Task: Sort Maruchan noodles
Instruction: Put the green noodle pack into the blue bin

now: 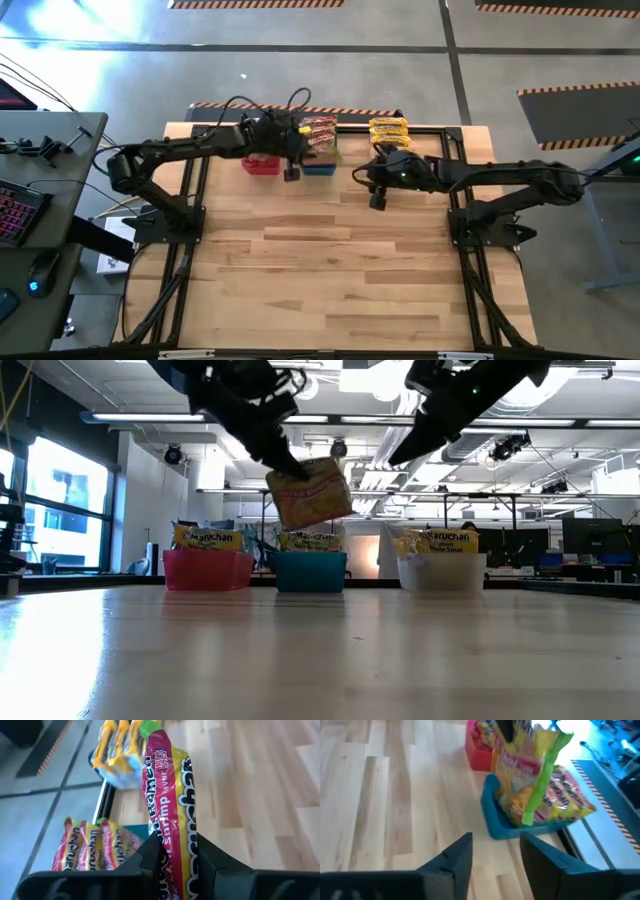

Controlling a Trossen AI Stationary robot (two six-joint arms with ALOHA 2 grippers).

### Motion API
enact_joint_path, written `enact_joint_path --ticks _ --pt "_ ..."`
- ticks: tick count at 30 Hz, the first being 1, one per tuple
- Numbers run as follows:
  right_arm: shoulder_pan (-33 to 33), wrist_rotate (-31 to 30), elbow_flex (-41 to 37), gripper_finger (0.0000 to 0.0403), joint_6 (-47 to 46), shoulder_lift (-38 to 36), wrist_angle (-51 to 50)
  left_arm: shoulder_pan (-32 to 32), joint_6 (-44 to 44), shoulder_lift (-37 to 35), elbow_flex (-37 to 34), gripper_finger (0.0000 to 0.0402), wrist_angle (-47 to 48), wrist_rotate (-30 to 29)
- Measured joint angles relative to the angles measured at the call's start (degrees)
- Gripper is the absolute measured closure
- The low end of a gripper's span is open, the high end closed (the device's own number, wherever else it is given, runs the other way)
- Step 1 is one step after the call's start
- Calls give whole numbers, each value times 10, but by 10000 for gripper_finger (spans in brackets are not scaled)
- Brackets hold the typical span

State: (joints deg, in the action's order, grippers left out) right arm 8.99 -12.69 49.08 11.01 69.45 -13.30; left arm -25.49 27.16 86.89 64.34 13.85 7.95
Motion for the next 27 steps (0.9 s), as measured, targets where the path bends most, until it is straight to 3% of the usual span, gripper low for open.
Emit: enact_joint_path --ticks 9,16,27 --pt "0 -7 0 344 -2 -15 -3 -41 -7 118 98 348 97 -3" --pt "0 -7 0 394 -5 -15 -10 -42 -15 139 115 348 113 -39" --pt "0 -2 0 399 -2 -15 -11 -45 -17 160 115 348 121 -52"
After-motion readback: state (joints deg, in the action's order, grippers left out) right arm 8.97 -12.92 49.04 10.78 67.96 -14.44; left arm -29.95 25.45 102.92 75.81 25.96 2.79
